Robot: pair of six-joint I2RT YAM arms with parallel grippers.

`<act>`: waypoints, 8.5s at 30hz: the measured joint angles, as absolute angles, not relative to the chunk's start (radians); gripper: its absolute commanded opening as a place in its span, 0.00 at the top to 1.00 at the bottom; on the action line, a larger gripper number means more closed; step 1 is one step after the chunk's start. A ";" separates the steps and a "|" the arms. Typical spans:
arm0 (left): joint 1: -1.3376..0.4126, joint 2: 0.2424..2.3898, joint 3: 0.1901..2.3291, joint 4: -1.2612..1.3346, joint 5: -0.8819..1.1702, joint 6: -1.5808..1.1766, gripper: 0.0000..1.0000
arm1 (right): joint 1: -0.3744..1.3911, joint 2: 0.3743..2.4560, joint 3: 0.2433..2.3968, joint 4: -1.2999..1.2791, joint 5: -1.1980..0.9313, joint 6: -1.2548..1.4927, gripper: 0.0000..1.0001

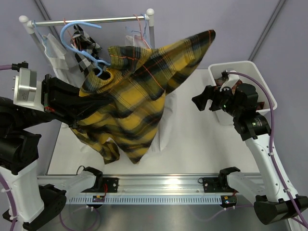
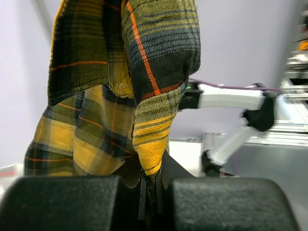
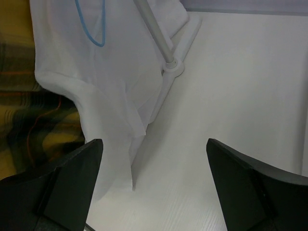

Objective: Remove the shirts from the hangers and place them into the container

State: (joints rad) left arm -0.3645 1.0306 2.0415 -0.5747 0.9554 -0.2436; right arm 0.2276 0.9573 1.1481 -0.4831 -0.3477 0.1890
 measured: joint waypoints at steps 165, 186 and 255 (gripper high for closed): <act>-1.055 0.885 1.003 -0.417 -0.033 -0.279 1.00 | 0.389 0.847 1.320 -0.594 0.088 0.317 1.00; -1.084 0.921 1.375 -0.591 -0.083 -0.118 0.07 | 0.379 0.852 1.111 -0.397 -0.150 0.212 1.00; -1.077 0.815 1.480 -1.225 -0.688 -0.394 1.00 | 0.378 0.618 1.067 -0.521 -0.310 0.165 0.01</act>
